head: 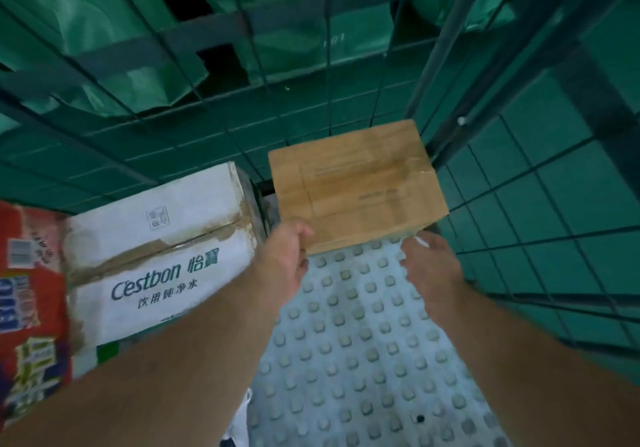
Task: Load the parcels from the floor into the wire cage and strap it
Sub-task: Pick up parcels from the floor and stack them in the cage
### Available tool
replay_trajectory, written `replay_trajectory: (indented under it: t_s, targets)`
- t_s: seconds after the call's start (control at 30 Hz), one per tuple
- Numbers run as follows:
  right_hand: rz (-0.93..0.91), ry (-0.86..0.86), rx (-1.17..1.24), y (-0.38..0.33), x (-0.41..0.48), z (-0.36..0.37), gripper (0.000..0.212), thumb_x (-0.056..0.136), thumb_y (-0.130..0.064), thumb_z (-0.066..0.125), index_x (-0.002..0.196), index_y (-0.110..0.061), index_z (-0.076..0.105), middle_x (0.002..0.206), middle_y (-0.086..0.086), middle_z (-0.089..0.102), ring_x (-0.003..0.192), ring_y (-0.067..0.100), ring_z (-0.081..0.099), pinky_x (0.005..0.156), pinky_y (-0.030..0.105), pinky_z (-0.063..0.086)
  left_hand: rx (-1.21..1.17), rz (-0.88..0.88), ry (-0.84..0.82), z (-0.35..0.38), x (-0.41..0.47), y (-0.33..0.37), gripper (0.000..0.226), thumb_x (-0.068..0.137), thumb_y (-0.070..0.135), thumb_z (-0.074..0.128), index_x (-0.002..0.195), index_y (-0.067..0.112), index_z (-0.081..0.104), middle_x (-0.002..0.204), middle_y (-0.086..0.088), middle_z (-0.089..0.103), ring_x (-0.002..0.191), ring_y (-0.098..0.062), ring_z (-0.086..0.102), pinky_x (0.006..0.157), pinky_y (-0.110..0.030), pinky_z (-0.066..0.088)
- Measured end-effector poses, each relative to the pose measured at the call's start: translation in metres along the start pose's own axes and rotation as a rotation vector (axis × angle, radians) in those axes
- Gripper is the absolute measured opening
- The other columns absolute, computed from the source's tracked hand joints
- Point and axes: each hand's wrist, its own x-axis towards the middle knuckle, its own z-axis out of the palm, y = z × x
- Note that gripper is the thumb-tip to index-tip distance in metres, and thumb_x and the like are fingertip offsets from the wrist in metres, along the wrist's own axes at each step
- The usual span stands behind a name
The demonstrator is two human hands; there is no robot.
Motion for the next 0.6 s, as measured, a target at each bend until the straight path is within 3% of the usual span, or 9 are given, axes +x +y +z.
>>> replay_trajectory:
  t_s: [0.1, 0.17, 0.23, 0.3, 0.33, 0.4, 0.43, 0.5, 0.6]
  targets:
    - [0.067, -0.110, -0.108, 0.025, 0.000, 0.012, 0.044, 0.106, -0.022, 0.049, 0.150, -0.025, 0.045, 0.110, 0.009, 0.068, 0.105, 0.032, 0.069, 0.076, 0.036, 0.059, 0.079, 0.012, -0.042, 0.009, 0.006, 0.005, 0.015, 0.071, 0.027, 0.062, 0.086, 0.028, 0.057, 0.095, 0.004, 0.052, 0.084, -0.014, 0.050, 0.082, -0.029, 0.042]
    - [0.060, -0.144, -0.146, 0.044, -0.005, 0.017, 0.041, 0.106, -0.021, 0.049, 0.147, -0.022, 0.048, 0.085, 0.002, 0.063, 0.077, 0.024, 0.067, 0.050, 0.022, 0.047, 0.305, 0.052, -0.085, 0.008, 0.015, 0.002, 0.053, 0.066, 0.035, 0.058, 0.118, 0.031, 0.064, 0.130, 0.001, 0.053, 0.117, -0.020, 0.052, 0.104, -0.035, 0.040]
    - [0.080, -0.157, -0.175, 0.070, -0.009, 0.022, 0.033, 0.105, -0.021, 0.050, 0.138, -0.021, 0.054, 0.081, 0.001, 0.061, 0.062, 0.017, 0.061, 0.045, 0.018, 0.040, 0.505, 0.086, -0.125, 0.008, 0.024, -0.002, 0.081, 0.079, 0.036, 0.056, 0.157, 0.036, 0.035, 0.164, 0.005, 0.029, 0.147, -0.024, 0.033, 0.122, -0.046, 0.026]
    - [0.099, -0.189, -0.228, 0.096, -0.021, 0.030, 0.027, 0.103, -0.020, 0.049, 0.128, -0.021, 0.059, 0.081, 0.000, 0.062, 0.054, 0.011, 0.052, 0.041, 0.016, 0.038, 0.728, 0.111, -0.162, 0.007, 0.029, -0.002, 0.085, 0.095, 0.028, 0.053, 0.163, 0.040, 0.003, 0.171, 0.003, 0.011, 0.154, -0.026, 0.022, 0.125, -0.044, 0.022]
    - [0.110, -0.214, -0.238, 0.110, -0.030, 0.033, 0.025, 0.103, -0.018, 0.047, 0.124, -0.019, 0.061, 0.079, -0.001, 0.059, 0.053, 0.009, 0.048, 0.039, 0.015, 0.036, 0.868, 0.124, -0.155, 0.007, 0.027, 0.000, 0.088, 0.099, 0.025, 0.053, 0.162, 0.041, -0.006, 0.170, 0.000, 0.015, 0.148, -0.027, 0.034, 0.119, -0.039, 0.031]
    - [0.125, -0.273, -0.267, 0.132, -0.053, 0.037, 0.024, 0.103, -0.017, 0.047, 0.122, -0.022, 0.061, 0.083, -0.003, 0.058, 0.061, 0.008, 0.051, 0.044, 0.015, 0.040, 1.131, 0.197, -0.085, 0.005, 0.027, 0.002, 0.093, 0.100, 0.022, 0.054, 0.160, 0.043, -0.015, 0.157, -0.007, 0.040, 0.100, -0.021, 0.063, 0.084, -0.028, 0.054]
    - [0.136, -0.302, -0.288, 0.140, -0.072, 0.033, 0.025, 0.104, -0.019, 0.048, 0.125, -0.026, 0.059, 0.091, -0.004, 0.059, 0.072, 0.009, 0.055, 0.054, 0.016, 0.045, 1.209, 0.245, -0.043, 0.003, 0.023, 0.001, 0.095, 0.099, 0.023, 0.053, 0.159, 0.043, -0.018, 0.147, -0.009, 0.051, 0.080, -0.019, 0.062, 0.067, -0.028, 0.054]
    - [0.150, -0.363, -0.371, 0.159, -0.100, 0.023, 0.032, 0.104, -0.024, 0.050, 0.134, -0.023, 0.058, 0.105, -0.004, 0.060, 0.091, 0.012, 0.057, 0.075, 0.020, 0.044, 1.210, 0.308, 0.019, 0.000, 0.014, -0.007, 0.094, 0.097, 0.028, 0.052, 0.158, 0.043, -0.018, 0.134, -0.015, 0.063, 0.075, -0.023, 0.065, 0.062, -0.030, 0.053]
    - [0.205, -0.436, -0.459, 0.179, -0.139, -0.002, 0.035, 0.103, -0.028, 0.046, 0.135, -0.023, 0.058, 0.102, -0.006, 0.065, 0.080, 0.010, 0.062, 0.063, 0.019, 0.047, 1.238, 0.301, 0.083, -0.005, -0.030, -0.049, 0.073, 0.100, 0.033, 0.050, 0.161, 0.020, 0.012, 0.130, -0.022, 0.061, 0.083, -0.026, 0.068, 0.058, -0.028, 0.047]
